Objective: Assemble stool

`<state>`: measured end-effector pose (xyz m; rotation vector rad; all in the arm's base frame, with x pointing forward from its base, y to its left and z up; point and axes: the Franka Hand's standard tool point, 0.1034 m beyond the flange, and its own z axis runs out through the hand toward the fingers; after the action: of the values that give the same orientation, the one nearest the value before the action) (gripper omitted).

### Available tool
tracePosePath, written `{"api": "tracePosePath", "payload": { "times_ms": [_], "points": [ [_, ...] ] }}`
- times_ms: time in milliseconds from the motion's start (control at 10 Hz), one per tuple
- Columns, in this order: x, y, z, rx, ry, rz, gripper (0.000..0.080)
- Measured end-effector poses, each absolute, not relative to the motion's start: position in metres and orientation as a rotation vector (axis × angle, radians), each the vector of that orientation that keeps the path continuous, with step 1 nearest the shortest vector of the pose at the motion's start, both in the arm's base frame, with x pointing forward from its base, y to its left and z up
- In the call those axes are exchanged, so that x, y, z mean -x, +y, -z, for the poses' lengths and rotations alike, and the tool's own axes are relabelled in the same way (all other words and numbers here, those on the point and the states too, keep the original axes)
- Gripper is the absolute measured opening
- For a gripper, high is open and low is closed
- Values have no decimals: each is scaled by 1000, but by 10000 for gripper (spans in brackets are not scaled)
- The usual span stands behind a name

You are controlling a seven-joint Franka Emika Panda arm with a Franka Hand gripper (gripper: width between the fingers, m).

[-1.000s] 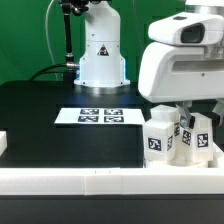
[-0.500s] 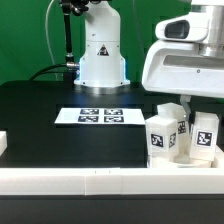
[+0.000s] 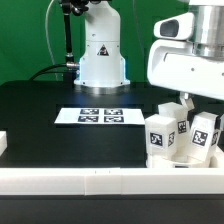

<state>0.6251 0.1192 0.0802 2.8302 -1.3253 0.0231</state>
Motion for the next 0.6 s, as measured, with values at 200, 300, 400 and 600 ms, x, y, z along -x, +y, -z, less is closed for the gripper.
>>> {"api": "tracePosePath", "payload": {
  "times_ms": [200,300,400,600],
  "points": [
    [-625,119,-80,-2738,-1508,-25,337],
    [-625,120,-80,-2692,-1592,-24,337],
    [-625,120,-80,-2633,-1690,-25,337],
    [-626,119,-80,-2537,-1852,-21,337]
  ]
}}
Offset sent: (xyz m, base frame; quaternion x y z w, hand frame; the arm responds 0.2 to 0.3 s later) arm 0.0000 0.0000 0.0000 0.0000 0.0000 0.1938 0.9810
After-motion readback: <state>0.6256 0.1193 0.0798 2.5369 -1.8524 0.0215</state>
